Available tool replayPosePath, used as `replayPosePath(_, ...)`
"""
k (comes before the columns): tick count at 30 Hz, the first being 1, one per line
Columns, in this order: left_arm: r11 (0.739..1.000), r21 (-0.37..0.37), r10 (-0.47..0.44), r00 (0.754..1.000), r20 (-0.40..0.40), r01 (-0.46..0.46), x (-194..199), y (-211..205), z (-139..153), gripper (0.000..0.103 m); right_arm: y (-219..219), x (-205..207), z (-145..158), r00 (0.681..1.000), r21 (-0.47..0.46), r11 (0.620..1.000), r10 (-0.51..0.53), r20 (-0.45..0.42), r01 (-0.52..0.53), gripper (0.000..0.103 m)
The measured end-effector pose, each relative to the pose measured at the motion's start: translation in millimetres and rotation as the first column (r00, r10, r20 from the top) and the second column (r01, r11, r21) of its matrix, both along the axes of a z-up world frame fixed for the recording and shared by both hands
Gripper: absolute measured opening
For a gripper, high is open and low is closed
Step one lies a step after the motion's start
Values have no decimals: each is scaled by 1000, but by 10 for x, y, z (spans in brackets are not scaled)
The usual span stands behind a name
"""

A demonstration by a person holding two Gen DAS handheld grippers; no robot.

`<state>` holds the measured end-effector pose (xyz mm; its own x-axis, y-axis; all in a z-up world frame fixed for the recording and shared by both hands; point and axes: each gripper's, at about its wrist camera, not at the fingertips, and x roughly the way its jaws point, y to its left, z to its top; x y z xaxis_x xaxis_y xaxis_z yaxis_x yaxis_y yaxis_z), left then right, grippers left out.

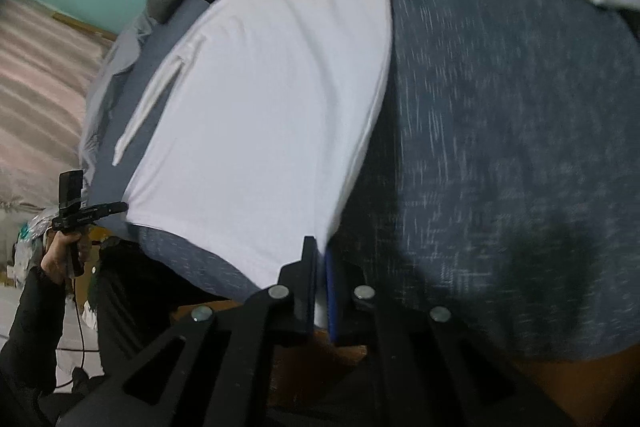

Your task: Fold clothes

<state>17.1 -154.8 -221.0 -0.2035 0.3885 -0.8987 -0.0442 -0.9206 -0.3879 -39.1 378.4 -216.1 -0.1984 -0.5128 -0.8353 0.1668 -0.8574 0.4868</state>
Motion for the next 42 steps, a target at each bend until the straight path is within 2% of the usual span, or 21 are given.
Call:
replayPosePath(3, 999, -16, -38, 999, -6, 38, 132, 73, 146, 3, 107, 23, 157, 999, 14, 1000, 15, -30, -15, 3)
replayPosePath(5, 998, -24, -59, 998, -4, 59, 222, 122, 208, 3, 138, 41, 150, 999, 31, 999, 17, -32, -16, 3)
replayPosePath(7, 997, -34, -66, 998, 5, 66, 281, 150, 121, 3, 152, 63, 91, 1000, 48, 999, 14, -24, -13, 3)
replayPosePath(11, 999, -26, -18, 998, 61, 19, 184, 92, -162, 3, 134, 130, -170, 1000, 51, 999, -7, 24, 5, 3)
replayPosePath(15, 1000, -23, 8, 994, 113, -6, 176, 52, -413, 4, 77, 176, -248, 999, 64, 998, 4, 34, -6, 3)
replayPosePath(19, 999, -41, 15, 991, 132, -10, 146, 68, -496, 6, 31, 140, -277, 999, 65, 998, 9, 47, -12, 4)
replayPosePath(20, 999, -42, 21, 991, 134, -15, 141, 56, -492, 8, 11, 125, -277, 998, 67, 998, 12, 53, -16, 5)
replayPosePath(22, 999, -36, 42, 990, 133, -38, 130, -11, -463, 19, -2, 118, -271, 997, 86, 996, 11, 71, -17, 7)
replayPosePath(23, 998, -43, 56, 991, 124, -51, 110, -63, -427, 34, -16, 120, -257, 997, 94, 995, 17, 81, -25, 12)
replayPosePath(24, 997, -49, 70, 991, 114, -65, 90, -114, -392, 41, -31, 120, -240, 996, 105, 994, 25, 85, -34, 15)
replayPosePath(26, 994, -50, 97, 991, 96, -92, 35, -219, -324, 42, -32, 121, -187, 995, 140, 989, 30, 92, -43, 28)
replayPosePath(27, 993, -46, 110, 990, 86, -106, -2, -272, -291, 42, -21, 122, -150, 995, 145, 989, 30, 91, -43, 29)
replayPosePath(30, 987, -62, 149, 988, 42, -147, -205, -423, -214, 42, 67, 55, 15, 999, 151, 989, 6, 43, -12, 29)
replayPosePath(35, 972, -33, 231, 973, -24, -232, -835, -490, -256, 42, 80, -252, 242, 994, 66, 994, -77, -81, 82, 29)
replayPosePath(38, 965, -12, 260, 964, -57, -261, -1190, -558, -325, 42, -29, -455, 296, 985, 17, 994, -101, -139, 104, 29)
replayPosePath(42, 951, 15, 308, 948, -82, -308, -1605, -626, -471, 42, -168, -792, 282, 972, -70, 986, -162, -170, 152, 34)
